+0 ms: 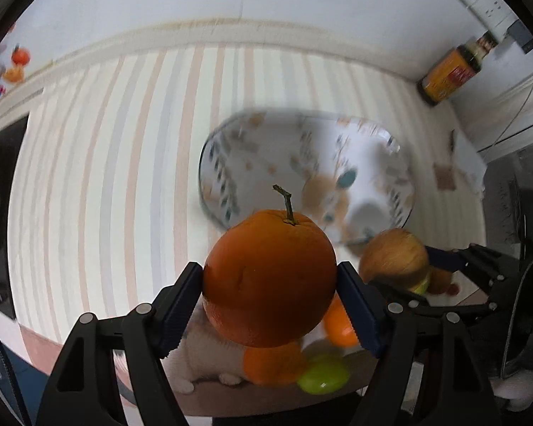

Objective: Organize fruits
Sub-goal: 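Carry orange and apple over the plate and open both grippers to release them, then lift both grippers away from the plate back toward the fruit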

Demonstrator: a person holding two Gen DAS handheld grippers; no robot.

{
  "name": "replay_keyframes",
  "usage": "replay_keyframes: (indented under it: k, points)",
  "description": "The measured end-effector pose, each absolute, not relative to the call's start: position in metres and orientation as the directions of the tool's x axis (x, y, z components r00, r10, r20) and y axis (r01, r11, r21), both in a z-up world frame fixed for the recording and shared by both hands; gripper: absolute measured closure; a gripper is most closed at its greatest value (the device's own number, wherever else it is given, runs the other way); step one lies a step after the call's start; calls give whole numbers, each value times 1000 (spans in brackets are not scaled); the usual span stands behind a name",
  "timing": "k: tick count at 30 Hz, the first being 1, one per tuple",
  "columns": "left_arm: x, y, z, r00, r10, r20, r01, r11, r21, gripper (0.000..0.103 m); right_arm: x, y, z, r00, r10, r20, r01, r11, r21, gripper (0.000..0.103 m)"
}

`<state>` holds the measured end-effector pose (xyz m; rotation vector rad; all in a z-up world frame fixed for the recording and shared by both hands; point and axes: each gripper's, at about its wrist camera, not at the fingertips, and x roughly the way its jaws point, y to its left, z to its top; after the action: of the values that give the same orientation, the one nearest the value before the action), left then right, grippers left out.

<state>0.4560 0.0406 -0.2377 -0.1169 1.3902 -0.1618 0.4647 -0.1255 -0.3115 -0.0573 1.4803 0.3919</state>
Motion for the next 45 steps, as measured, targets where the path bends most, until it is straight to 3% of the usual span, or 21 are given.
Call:
replay_keyframes:
  k: [6,14,26,29,31,34,37,45]
  points:
    - [518,26,-249,170,-178,-969,24,984,-176,28,513,-135,-292,110,195,-975,-296,942,155,32]
    - [579,25,-298,47,-191,-980,-57,979,-194,28,581,-113,-329,69,104,-992,-332,940,76,32]
    - [596,20,-318,-19,-215,-977,-107,972,-212,27,608,-116,-350,23,171,-985,-277,948,158,31]
    - [598,20,-318,-32,-213,-977,-116,971,-208,27,610,-123,-348,3,211,-977,-243,948,204,24]
    - [598,20,-319,-36,-213,-976,-122,971,-207,27,610,-126,-345,1,220,-975,-226,950,214,11]
    - [597,18,-317,-32,-201,-979,-112,974,-196,26,606,-133,-341,10,214,-977,-202,957,208,10]
    - [596,20,-307,7,-182,-983,-104,978,-182,12,603,-140,-340,17,190,-982,-162,969,185,10]
    - [572,37,-282,93,-108,-990,-120,986,-119,12,571,-161,-319,75,100,-992,-113,989,92,10]
